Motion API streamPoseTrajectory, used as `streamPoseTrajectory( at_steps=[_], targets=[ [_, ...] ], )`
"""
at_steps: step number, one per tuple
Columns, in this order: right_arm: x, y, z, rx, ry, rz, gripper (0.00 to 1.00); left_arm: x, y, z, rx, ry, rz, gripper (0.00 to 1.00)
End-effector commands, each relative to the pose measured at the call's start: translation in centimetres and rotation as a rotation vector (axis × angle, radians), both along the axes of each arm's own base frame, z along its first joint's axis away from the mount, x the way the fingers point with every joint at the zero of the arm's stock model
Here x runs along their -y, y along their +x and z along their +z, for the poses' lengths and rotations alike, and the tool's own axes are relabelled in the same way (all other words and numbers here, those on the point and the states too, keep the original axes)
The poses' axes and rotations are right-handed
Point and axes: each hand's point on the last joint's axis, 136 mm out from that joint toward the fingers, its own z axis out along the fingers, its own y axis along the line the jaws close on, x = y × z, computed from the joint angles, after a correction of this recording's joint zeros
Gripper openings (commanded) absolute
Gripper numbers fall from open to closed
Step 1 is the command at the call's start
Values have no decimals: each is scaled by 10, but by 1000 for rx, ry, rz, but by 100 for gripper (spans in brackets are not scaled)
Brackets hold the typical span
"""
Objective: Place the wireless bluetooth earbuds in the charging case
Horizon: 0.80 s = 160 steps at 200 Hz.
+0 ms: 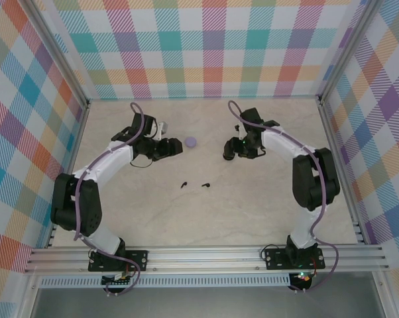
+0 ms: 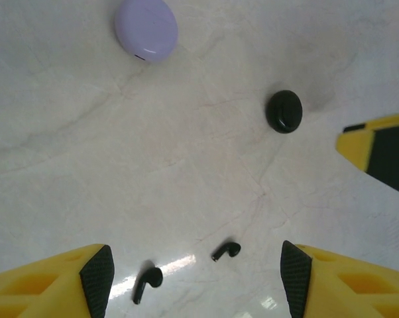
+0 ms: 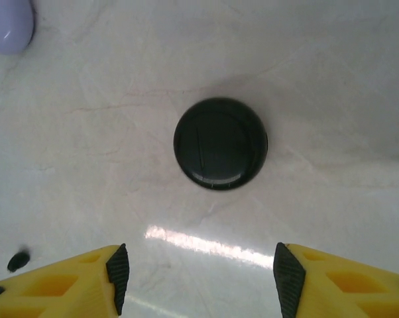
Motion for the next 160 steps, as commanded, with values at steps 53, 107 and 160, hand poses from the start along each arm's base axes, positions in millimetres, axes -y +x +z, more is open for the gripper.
streamPoseTrajectory(
  at_steps=[53,107,160],
  targets=[
    [3,35,-20,-23,-122,106,71,11,-23,17,19,-39,-28,68],
    [-6,43,-38,-81,-115,136,71,14,-25,19,24,-49,-39,68],
    [-16,33,-41,-132,-52,166,71,13,-26,15,21,-46,-39,68]
  ],
)
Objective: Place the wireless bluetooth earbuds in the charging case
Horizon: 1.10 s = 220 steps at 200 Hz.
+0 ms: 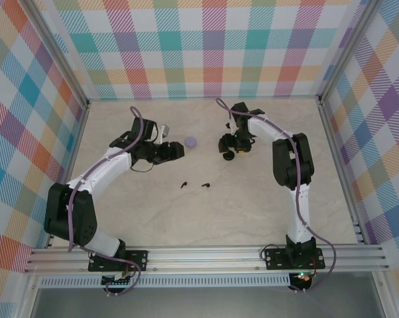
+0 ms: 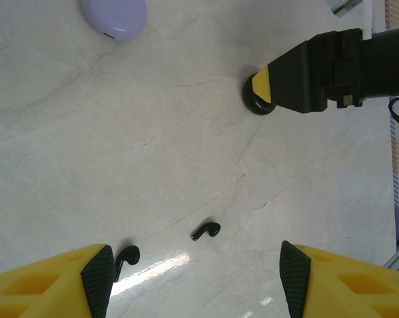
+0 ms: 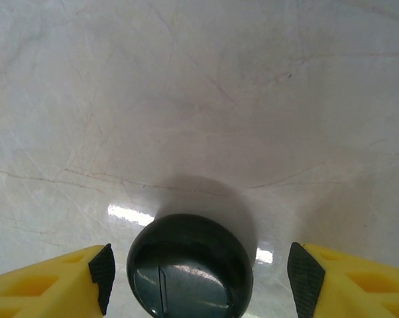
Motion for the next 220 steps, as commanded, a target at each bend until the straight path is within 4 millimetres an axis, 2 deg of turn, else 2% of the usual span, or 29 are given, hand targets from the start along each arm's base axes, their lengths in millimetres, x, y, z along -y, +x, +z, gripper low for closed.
streamPoseTrajectory(
  at_steps=[1,100,126,167,186,220],
  targets=[
    [-6,-7,4,-40,48,31,71,4,-8,6,8,-23,-18,68],
    [-29,-36,16,-115,187,43,70,6,-7,3,-1,-28,-22,68],
    [-39,-49,16,-132,214,64,69,8,-6,3,-6,-35,-24,67],
    [-55,-62,25,-112,255,113,68,11,-5,1,-13,-45,-27,66],
    [-53,-62,28,-90,236,104,68,13,-3,0,-14,-54,-26,66],
    [-33,-57,37,-6,147,55,66,22,3,-5,-28,-84,-25,66]
  ],
)
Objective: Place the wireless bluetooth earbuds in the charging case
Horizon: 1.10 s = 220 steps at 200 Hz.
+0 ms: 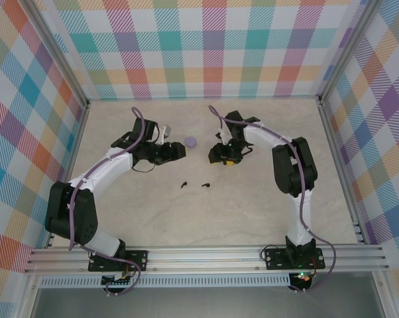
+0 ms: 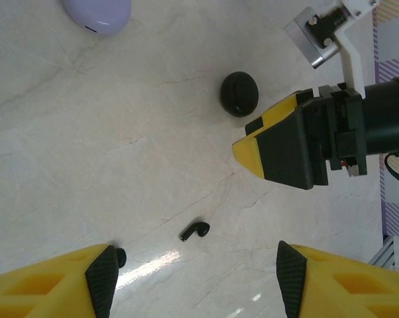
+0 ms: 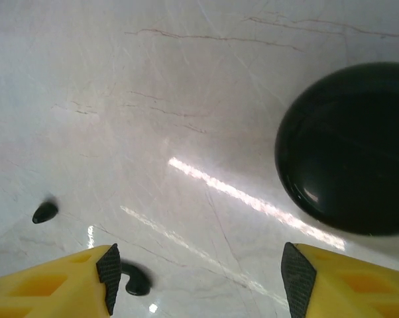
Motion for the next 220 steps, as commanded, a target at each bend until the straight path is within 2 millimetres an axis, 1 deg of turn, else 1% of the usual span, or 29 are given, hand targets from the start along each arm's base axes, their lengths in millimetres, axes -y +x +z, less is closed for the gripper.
streamPoseTrajectory(
  at_steps=[1,24,30,32,38,60,71,100,127,150,173,198,220],
  targets=[
    [14,7,22,89,-34,-47,65,14,3,-3,-17,-45,-12,66],
    [24,10,36,133,-15,-93,63,22,12,-8,-26,-71,6,65],
    [27,11,39,139,-10,-105,63,23,13,-13,-42,-72,18,65],
    [28,12,40,142,-10,-109,63,25,18,-10,-22,-82,21,65],
    [31,13,41,144,-9,-118,63,28,22,-12,-19,-89,34,65],
    [43,22,37,122,-14,-151,61,42,36,-20,-45,-139,68,66],
    [48,28,34,108,-16,-170,59,52,41,-25,-60,-165,68,66],
    [54,43,28,92,-2,-183,58,83,48,-38,-81,-185,46,65],
    [53,55,21,76,18,-182,54,105,55,-50,-99,-199,42,64],
    [50,62,16,58,34,-183,48,121,60,-55,-96,-199,21,62],
    [49,65,10,28,42,-189,44,130,63,-66,-114,-190,20,57],
    [45,63,7,2,68,-189,40,134,67,-79,-136,-191,23,50],
    [43,61,2,-22,83,-194,37,139,69,-86,-147,-206,22,47]
  ],
)
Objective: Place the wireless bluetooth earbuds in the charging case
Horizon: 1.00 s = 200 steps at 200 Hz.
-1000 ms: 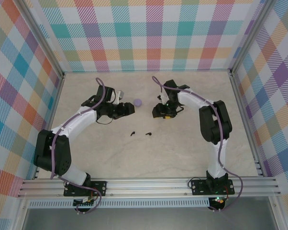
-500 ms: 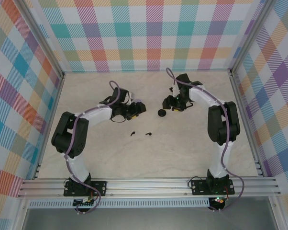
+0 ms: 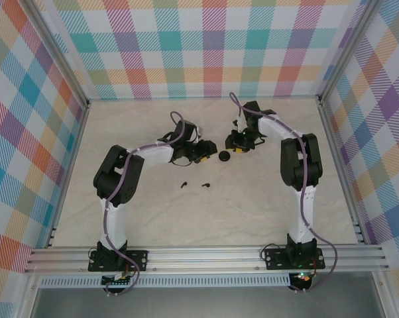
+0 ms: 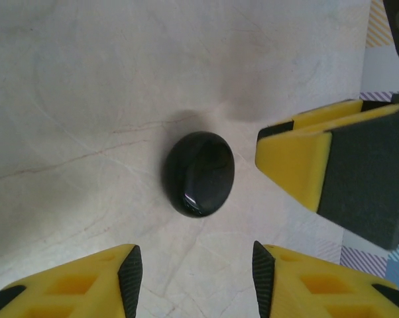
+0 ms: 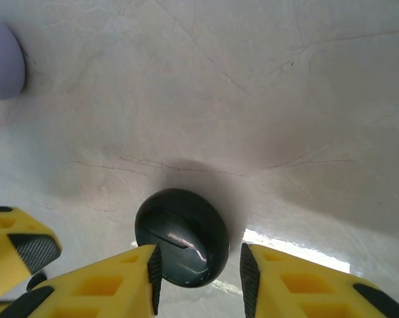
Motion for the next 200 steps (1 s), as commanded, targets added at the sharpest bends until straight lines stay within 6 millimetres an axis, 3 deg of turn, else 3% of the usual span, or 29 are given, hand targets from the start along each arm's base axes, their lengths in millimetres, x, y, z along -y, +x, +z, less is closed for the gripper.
streamPoseTrajectory(
  at_steps=[1,200],
  targets=[
    [-4,-2,3,-39,52,-5,37,12,4,-2,-5,-38,-8,47],
    [-4,-9,-19,-120,137,-46,29,40,7,-34,-69,-82,-32,41]
  ],
)
